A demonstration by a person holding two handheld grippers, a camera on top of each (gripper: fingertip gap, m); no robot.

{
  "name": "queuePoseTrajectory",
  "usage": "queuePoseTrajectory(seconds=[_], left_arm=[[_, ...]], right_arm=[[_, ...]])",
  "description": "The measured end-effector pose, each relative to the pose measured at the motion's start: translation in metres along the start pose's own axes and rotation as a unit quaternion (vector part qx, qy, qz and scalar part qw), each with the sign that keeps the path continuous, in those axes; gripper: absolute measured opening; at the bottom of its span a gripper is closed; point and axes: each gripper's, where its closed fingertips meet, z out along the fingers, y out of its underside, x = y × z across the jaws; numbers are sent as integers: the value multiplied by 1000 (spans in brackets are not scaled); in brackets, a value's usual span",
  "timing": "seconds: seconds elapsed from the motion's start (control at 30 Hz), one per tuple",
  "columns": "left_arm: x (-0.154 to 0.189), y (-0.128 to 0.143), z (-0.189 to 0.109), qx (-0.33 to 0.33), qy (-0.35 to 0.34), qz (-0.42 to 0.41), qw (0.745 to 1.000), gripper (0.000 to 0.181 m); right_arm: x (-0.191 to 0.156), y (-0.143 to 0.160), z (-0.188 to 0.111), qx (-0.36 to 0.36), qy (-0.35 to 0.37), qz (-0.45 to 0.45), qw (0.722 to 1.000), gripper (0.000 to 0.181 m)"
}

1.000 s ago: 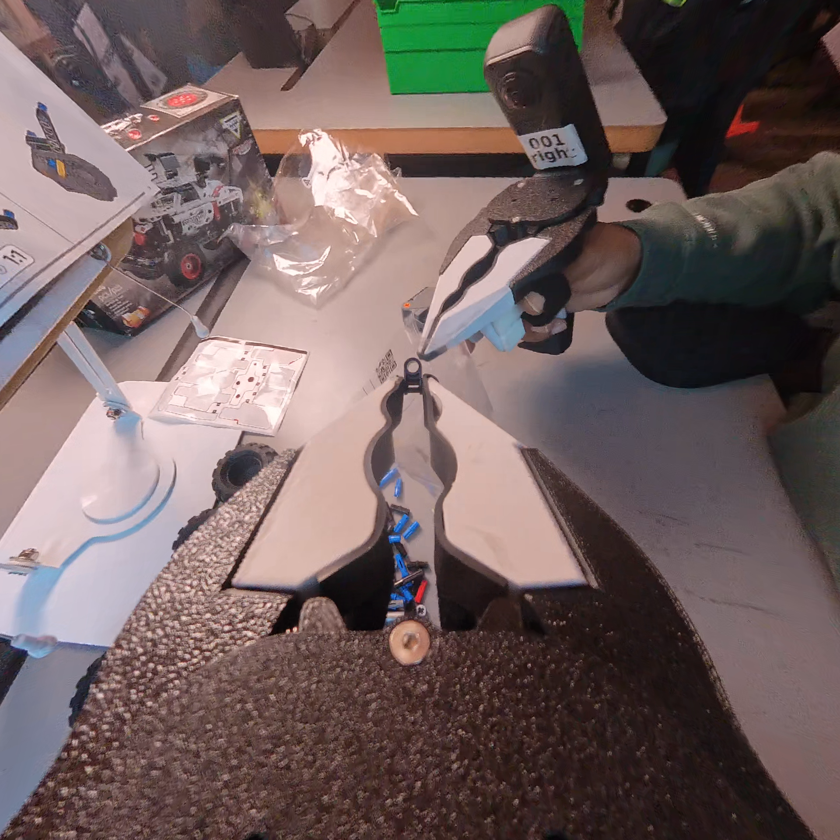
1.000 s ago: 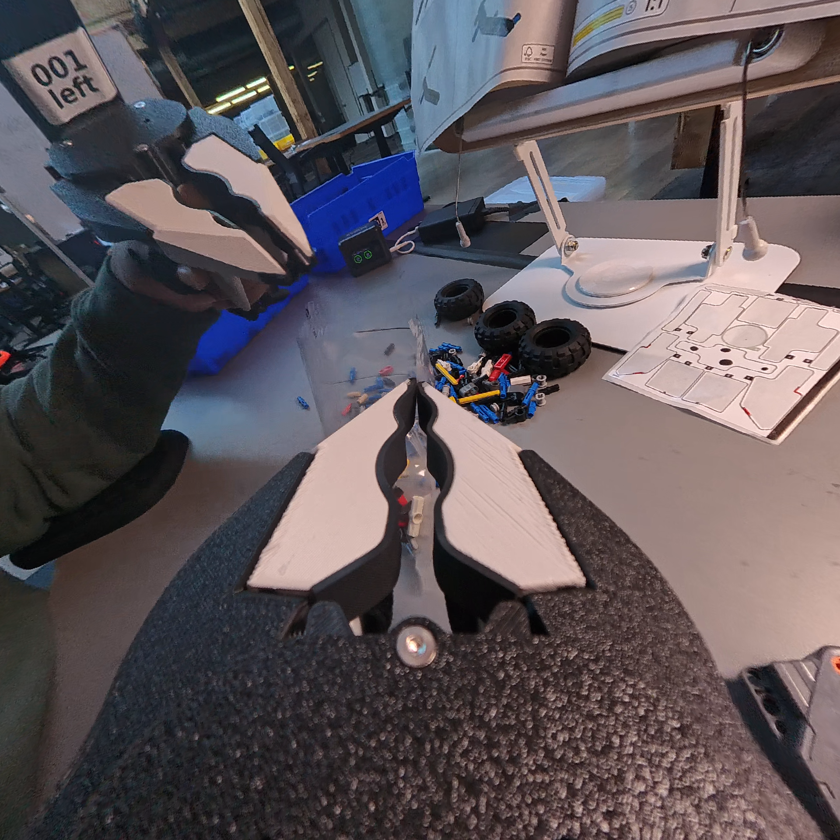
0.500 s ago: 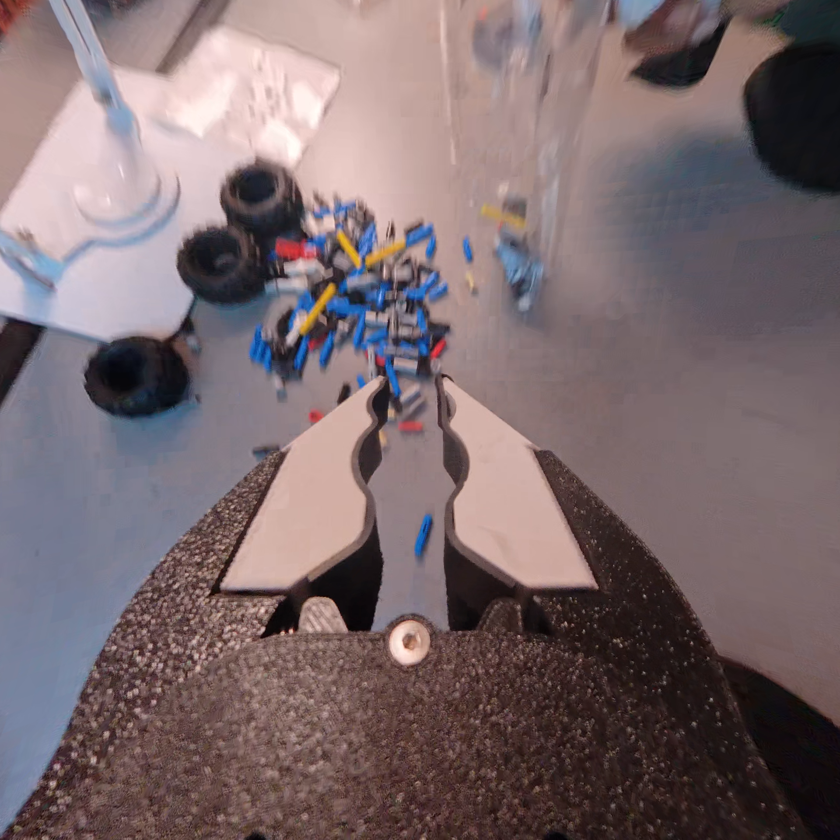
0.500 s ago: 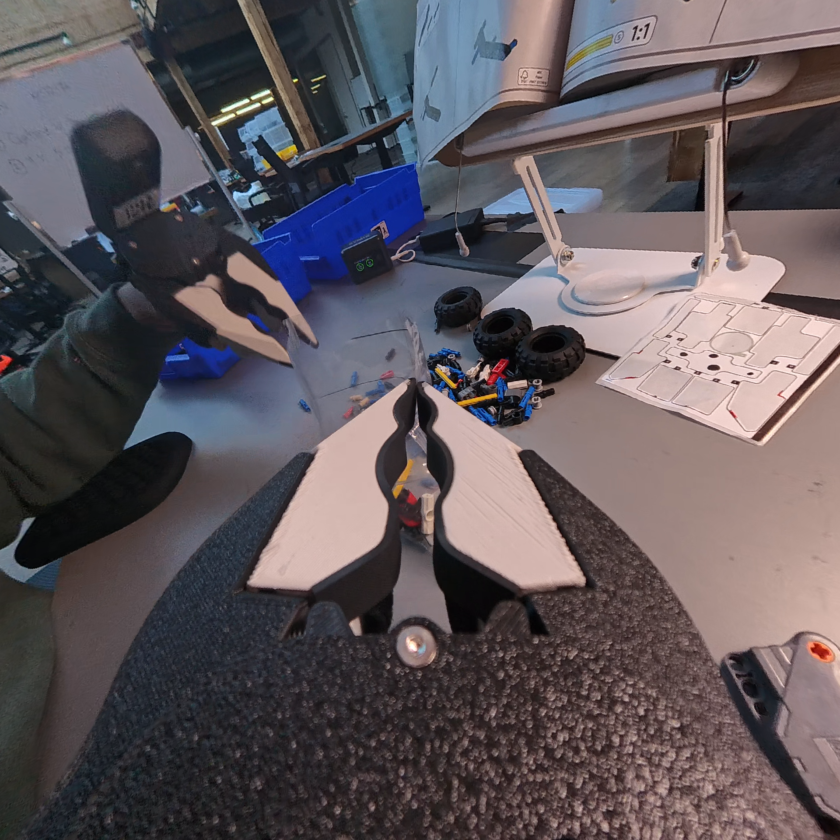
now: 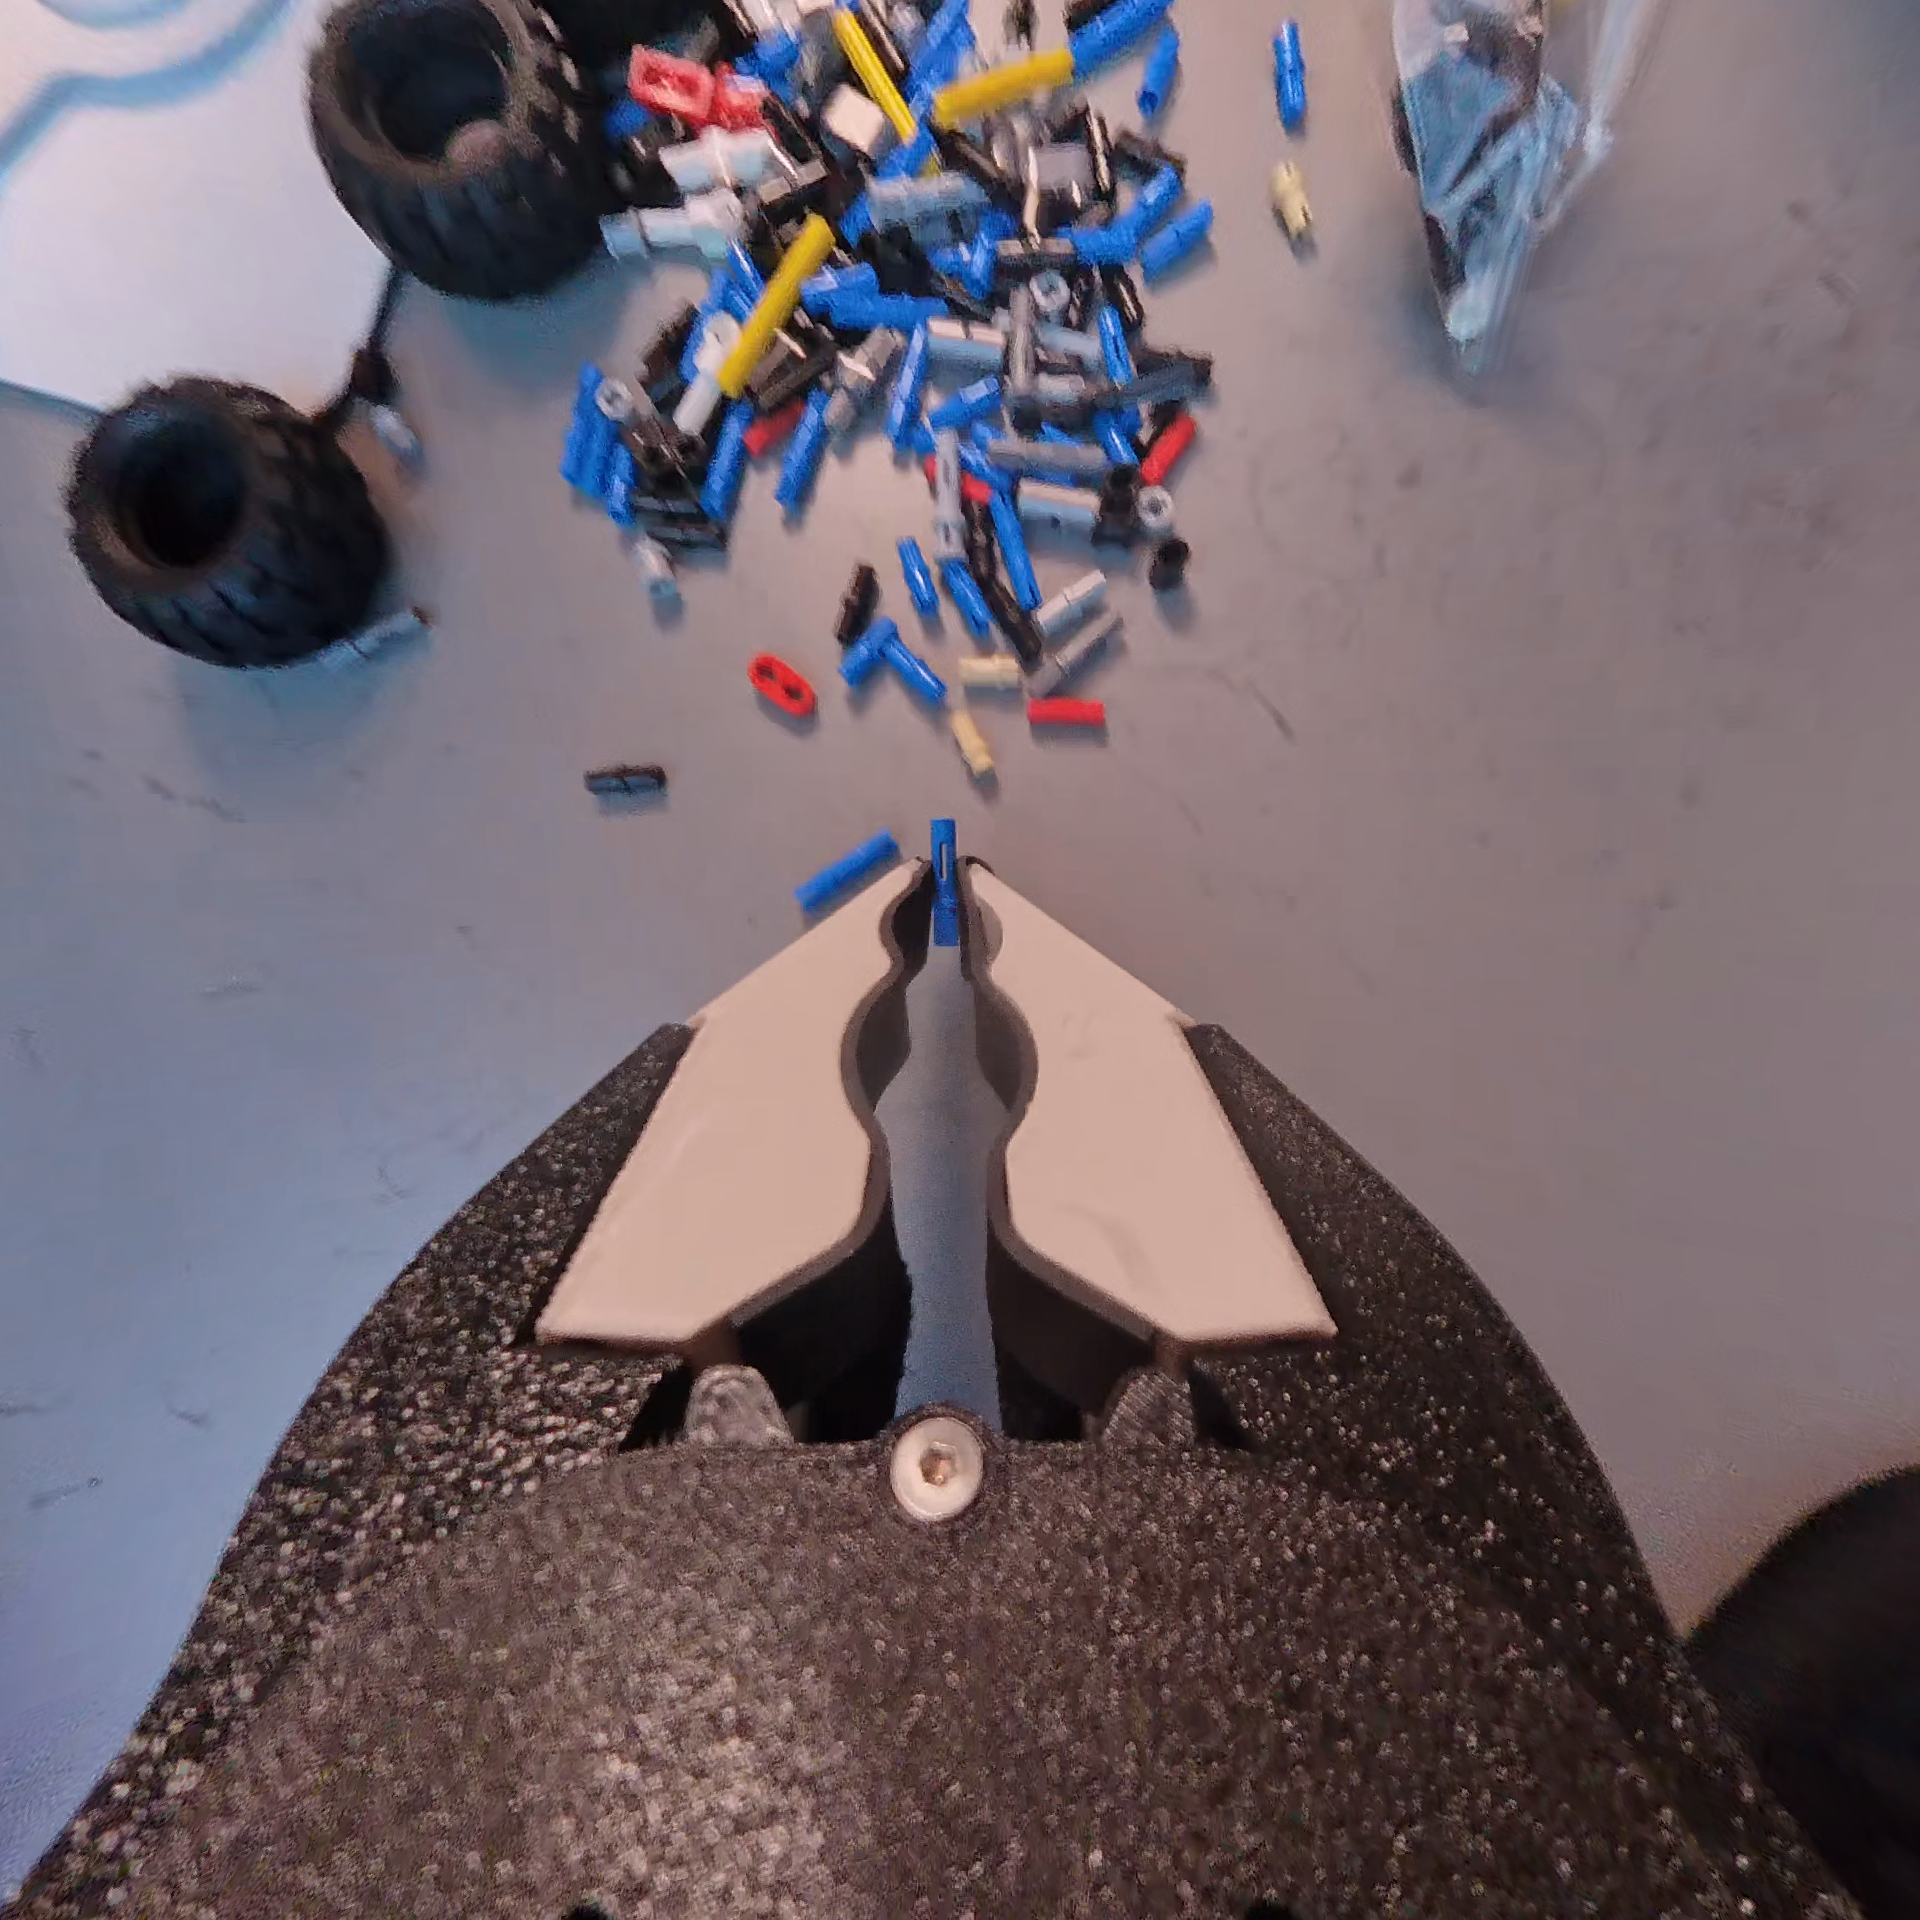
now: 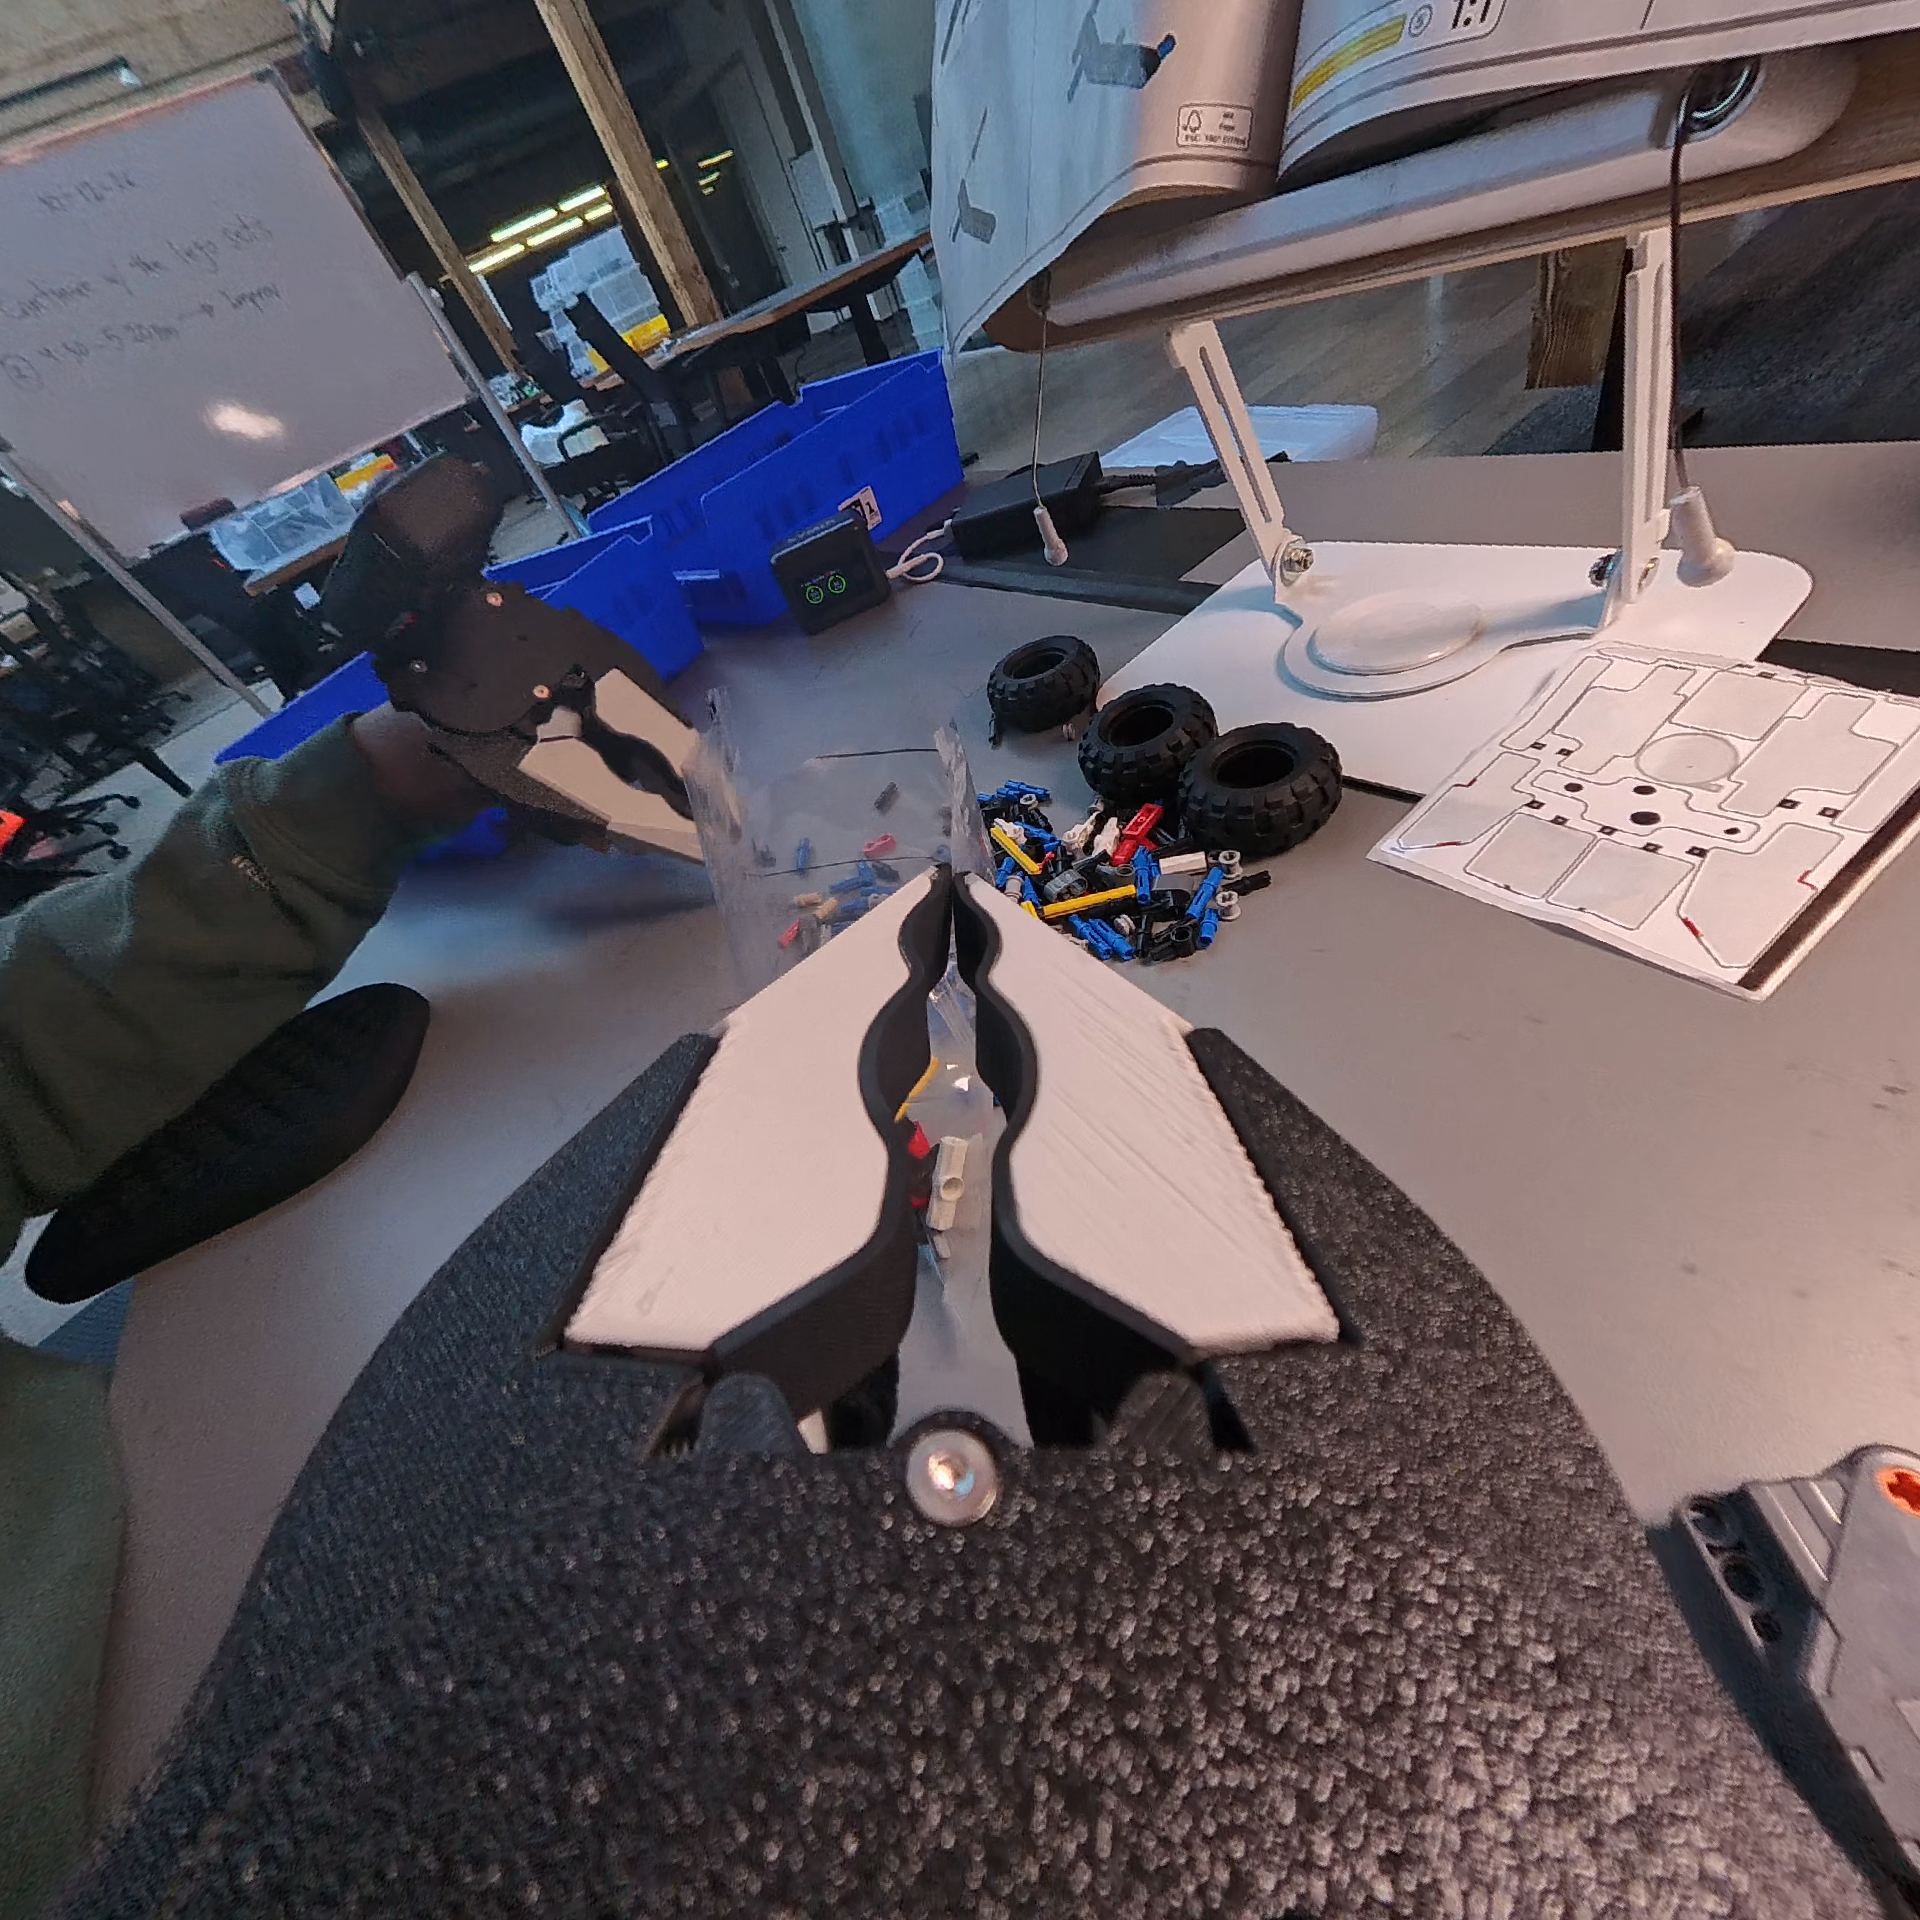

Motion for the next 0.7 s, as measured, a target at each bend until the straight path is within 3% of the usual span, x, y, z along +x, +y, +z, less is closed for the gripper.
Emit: queuePoseTrajectory(seconds=[0.13, 0.27, 0.47, 0.7], left_arm=[[-23, -31, 15, 20, -47, 16, 999, 4], [-41, -47, 20, 54, -81, -16, 995, 24], [-2, -81, 23, 127, -5, -11, 992, 19], [17, -97, 63, 75, 25, 31, 996, 12]], right_arm=[[0, 0, -1, 1, 2, -2, 1000, 0], [0, 0, -2, 0, 2, -4, 1000, 0], [5, -2, -5, 4, 1, -2, 1000, 0], [17, -13, -17, 23, 22, -4, 999, 0]])
